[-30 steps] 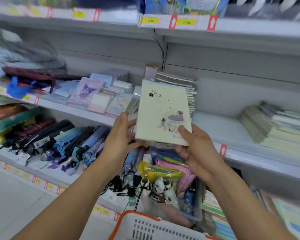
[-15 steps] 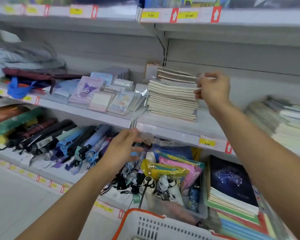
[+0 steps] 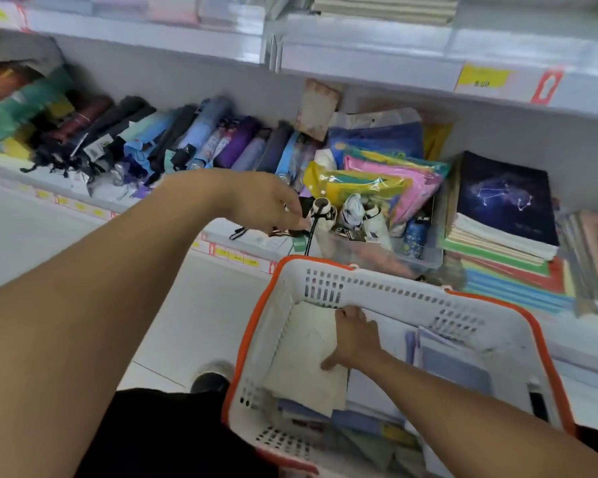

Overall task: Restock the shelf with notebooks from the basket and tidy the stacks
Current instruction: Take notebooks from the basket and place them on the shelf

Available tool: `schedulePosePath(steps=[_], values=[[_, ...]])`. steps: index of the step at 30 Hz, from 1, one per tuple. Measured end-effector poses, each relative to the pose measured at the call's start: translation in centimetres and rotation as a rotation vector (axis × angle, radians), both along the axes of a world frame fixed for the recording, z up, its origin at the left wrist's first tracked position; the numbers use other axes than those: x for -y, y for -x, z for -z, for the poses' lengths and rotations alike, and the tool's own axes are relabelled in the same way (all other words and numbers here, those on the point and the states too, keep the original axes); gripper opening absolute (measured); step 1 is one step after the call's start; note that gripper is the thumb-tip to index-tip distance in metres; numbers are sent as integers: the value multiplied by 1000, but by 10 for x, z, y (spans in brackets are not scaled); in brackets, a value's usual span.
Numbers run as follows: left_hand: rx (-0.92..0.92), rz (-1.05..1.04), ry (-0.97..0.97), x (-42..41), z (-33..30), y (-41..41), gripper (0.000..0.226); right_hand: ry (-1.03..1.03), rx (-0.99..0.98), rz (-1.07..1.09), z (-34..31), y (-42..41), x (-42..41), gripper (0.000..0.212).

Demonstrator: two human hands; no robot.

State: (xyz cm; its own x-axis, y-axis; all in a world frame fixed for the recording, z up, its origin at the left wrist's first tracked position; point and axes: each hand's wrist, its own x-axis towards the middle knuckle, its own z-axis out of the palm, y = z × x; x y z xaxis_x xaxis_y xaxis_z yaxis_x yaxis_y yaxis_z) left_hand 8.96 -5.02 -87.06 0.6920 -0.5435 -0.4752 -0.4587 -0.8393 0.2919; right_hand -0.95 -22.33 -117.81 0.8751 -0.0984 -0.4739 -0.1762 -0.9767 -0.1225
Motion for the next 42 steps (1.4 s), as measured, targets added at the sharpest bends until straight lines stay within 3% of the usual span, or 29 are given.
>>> schedulePosePath(steps=[3, 6, 9, 10, 12, 15, 16, 19, 21, 25, 27, 30, 32, 34, 35, 38, 40, 42], values=[[-31, 2, -12, 0, 3, -2, 40, 71, 8, 27, 7, -5, -4, 112], [-44, 6, -26, -2, 4, 0, 39, 28, 32, 93, 6, -19, 4, 80], [-48, -9, -13, -5, 3, 0, 41, -492, 64, 274, -25, -28, 25, 25], [-46, -15, -16, -6, 3, 0, 43, -699, 41, 366, -46, -26, 34, 19], [-28, -27, -47, -6, 2, 1, 60, -1039, 28, 467, -100, -17, 50, 19], [-106, -75, -14, -1, -1, 5, 92, -1432, 179, 470, -180, -6, 61, 8], [-164, -90, 41, -1, -2, 6, 86, -1545, 226, 490, -196, -8, 63, 9], [-167, -175, 257, -5, -6, 3, 27, -1785, 257, 587, -209, -20, 54, 21], [-103, -228, 356, -9, -8, 2, 14, -1863, 226, 714, -196, -22, 40, 17], [-391, -261, 365, -4, -4, 3, 72, -2074, 211, 977, -170, -21, 12, 18], [-519, -254, 343, 1, 0, 7, 79, -2021, 281, 923, -160, -29, -2, 29], [-506, -313, 392, 1, 1, 8, 61, -1911, 399, 901, -156, -41, -17, 34], [-386, -370, 406, -6, 5, 2, 32, -1905, 410, 909, -153, -46, -17, 35], [-128, -267, 222, -14, 8, -3, 23, -1834, 278, 882, -143, -49, -11, 40], [4, -186, 85, -16, 9, -4, 28, -1668, 175, 812, -132, -47, -7, 46], [227, -64, -123, -19, 11, -5, 38, -697, -18, 235, -66, -35, 6, 44], [274, -54, -135, -25, 13, -10, 41, -264, -58, -38, -21, -22, 14, 96], [280, -67, -108, -31, 14, -13, 55, -104, -21, -76, 1, -11, 18, 123]])
